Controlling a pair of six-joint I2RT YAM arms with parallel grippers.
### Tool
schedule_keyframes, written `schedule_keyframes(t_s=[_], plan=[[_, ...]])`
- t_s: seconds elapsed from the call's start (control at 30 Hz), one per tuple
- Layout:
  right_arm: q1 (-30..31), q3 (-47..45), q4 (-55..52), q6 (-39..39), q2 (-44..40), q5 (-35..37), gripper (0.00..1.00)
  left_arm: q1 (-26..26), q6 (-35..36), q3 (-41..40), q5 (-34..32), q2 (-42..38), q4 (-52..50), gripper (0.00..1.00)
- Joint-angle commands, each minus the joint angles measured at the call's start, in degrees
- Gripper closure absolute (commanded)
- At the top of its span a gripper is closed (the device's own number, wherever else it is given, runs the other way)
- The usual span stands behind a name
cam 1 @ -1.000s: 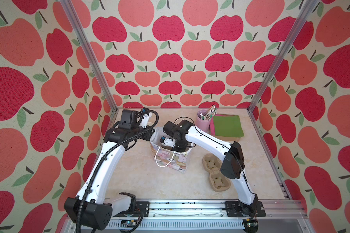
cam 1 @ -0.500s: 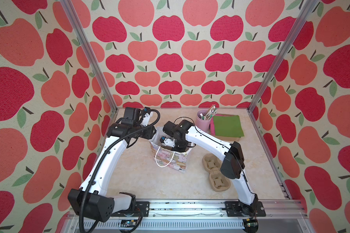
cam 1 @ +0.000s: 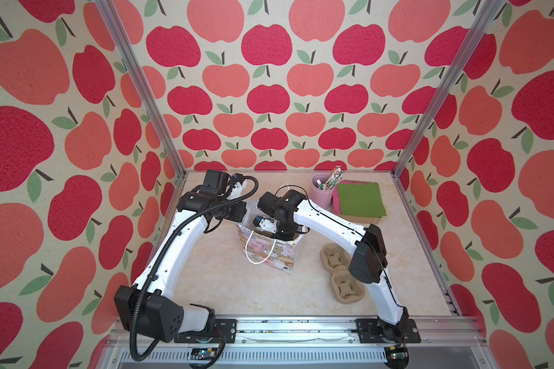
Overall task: Pack a coffee takeout order
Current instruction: Place the coffee cup in the cup tray.
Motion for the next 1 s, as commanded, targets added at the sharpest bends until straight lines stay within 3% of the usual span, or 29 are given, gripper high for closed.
schedule_keyframes(t_s=[0.0, 0.1, 0.97], plan=[[0.69, -3.27, -0.39, 0.27, 6.74, 0.25, 0.45, -0.39, 1.01, 2.51, -2.76, 0.58, -2.81, 0.95], [0.76, -3.80, -0.24, 0.68, 6.61, 0.32, 0.45, -0.77, 1.45, 2.55, -4.23, -0.04, -2.80, 1.00], [0.82, -1.84, -0.13, 1.17, 4.30, -0.59, 0.37, -3.43, 2.44, 1.93, -6.86, -0.65, -0.90, 1.00]])
